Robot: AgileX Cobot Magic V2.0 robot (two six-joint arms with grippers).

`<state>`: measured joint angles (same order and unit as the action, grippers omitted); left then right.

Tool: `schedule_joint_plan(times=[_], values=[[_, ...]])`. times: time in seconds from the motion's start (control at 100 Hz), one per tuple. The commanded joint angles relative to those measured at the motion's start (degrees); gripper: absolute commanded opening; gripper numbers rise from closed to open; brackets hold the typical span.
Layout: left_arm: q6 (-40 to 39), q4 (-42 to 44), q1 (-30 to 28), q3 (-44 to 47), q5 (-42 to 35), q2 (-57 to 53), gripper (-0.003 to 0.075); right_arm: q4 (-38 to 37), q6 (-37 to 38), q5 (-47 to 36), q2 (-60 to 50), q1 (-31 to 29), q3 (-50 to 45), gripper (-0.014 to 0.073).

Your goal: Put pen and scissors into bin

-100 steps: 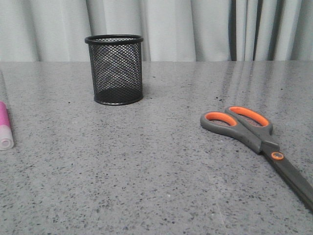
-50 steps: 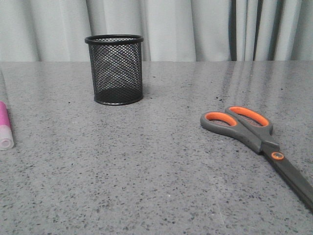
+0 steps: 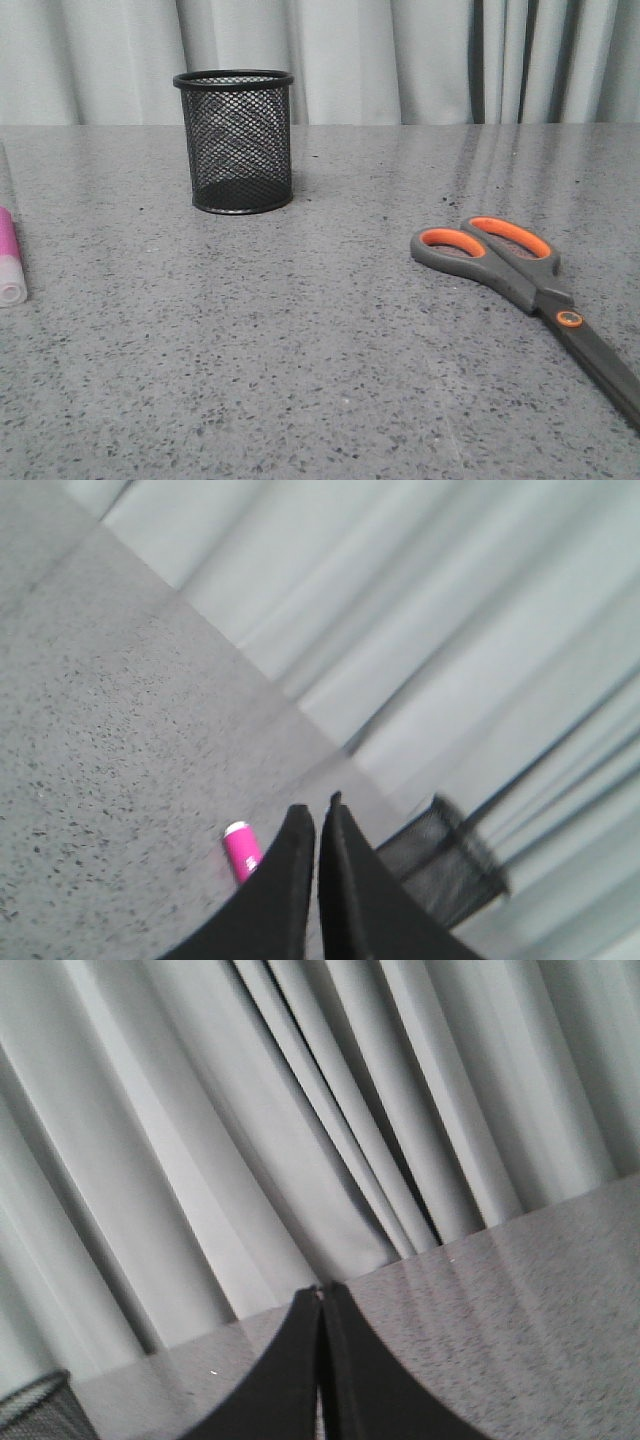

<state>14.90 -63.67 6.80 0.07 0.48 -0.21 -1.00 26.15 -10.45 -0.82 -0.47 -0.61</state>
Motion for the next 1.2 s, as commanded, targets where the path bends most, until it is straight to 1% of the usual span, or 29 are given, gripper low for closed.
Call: schedule_joint_plan(times=[0.0,0.04,0.09,0.13,0.14,0.16,0.19,0.21,0.24,0.26,0.29,0.33,0.36,0.43,0.54,0.63,0.7,0.77,0.89,0.97,1.04,1.19], values=[[-0.40,-5.34,-0.11,1.94,-3.90,-1.79,-0.0016,1.00,2.89,-2.70,-0.90,-0.40,0.93,-0.0069],[-0.40,-5.11,-0.11,1.08,-3.41,-1.79,-0.0003,1.00,2.89,-0.57,-0.66,-0.40,2.42,-0.0064],[0.16,-3.18,-0.11,-0.33,-1.85,-1.36,0.0047,1.00,2.89,3.34,-0.05,-0.40,4.62,-0.0037],[0.76,-0.45,-0.11,-1.61,-0.48,-0.75,0.0120,1.00,2.89,5.71,0.79,-0.40,6.32,0.0015],[0.81,-0.02,-0.11,-2.17,-0.48,-0.36,0.0149,1.00,2.89,6.14,0.96,-0.29,7.00,0.0027],[0.96,1.17,-0.11,-3.08,0.48,0.27,0.0179,0.56,2.89,7.42,1.56,-0.29,8.04,0.0066],[0.96,2.85,-0.11,-4.32,1.06,1.45,0.0258,0.37,2.89,9.00,2.46,0.02,9.42,0.0144],[0.96,3.18,-0.11,-5.33,1.62,2.51,0.0302,0.33,2.89,10.45,3.28,0.31,10.46,0.0177],[0.96,3.30,-0.11,-6.69,2.23,4.25,0.0353,0.33,2.89,12.07,4.87,0.74,11.89,0.0259],[0.96,3.30,-0.11,-7.74,2.65,5.74,0.0379,0.33,2.89,13.71,5.57,0.90,12.97,0.0303],[0.96,3.30,-0.11,-9.18,3.40,7.99,0.0396,0.33,2.89,16.63,7.41,1.37,14.47,0.0354],[0.96,3.47,-0.11,-11.46,4.73,11.81,0.0393,0.33,2.89,19.48,9.29,1.68,16.64,0.0404],[0.96,4.11,-0.11,-13.07,6.02,14.61,0.0384,0.33,2.78,21.93,11.21,2.17,17.98,0.0416],[0.96,7.02,-0.11,-17.62,11.20,22.31,0.0344,0.33,2.78,25.88,14.79,3.02,20.96,0.0409],[0.96,10.85,-0.11,-26.19,22.05,35.80,0.0265,0.33,2.17,28.04,18.74,4.25,23.94,0.0409],[0.28,10.96,-0.11,-32.61,27.62,45.43,0.0253,0.33,2.07,28.16,20.19,5.38,24.83,0.0409],[-2.51,12.77,-0.11,-36.93,29.67,51.03,0.0253,0.33,2.07,28.16,20.33,6.16,25.00,0.0409],[-7.03,17.94,-0.11,-40.81,31.76,55.64,0.0253,0.33,2.07,28.16,20.33,6.71,25.00,0.0409],[-17.96,32.60,-0.11,-46.37,36.38,61.79,0.0253,0.33,2.07,28.41,20.33,7.44,25.00,0.0409],[-22.92,39.67,-0.11,-49.08,39.83,64.81,0.0253,0.33,2.07,28.41,20.33,7.58,25.00,0.0409],[-25.62,41.99,-0.11,-50.28,41.99,66.75,0.0254,0.33,2.07,28.41,20.33,7.58,25.00,0.0409],[-29.23,41.75,-0.11,-50.69,42.53,69.71,0.0266,0.33,2.07,28.41,20.33,7.58,25.00,0.0409]])
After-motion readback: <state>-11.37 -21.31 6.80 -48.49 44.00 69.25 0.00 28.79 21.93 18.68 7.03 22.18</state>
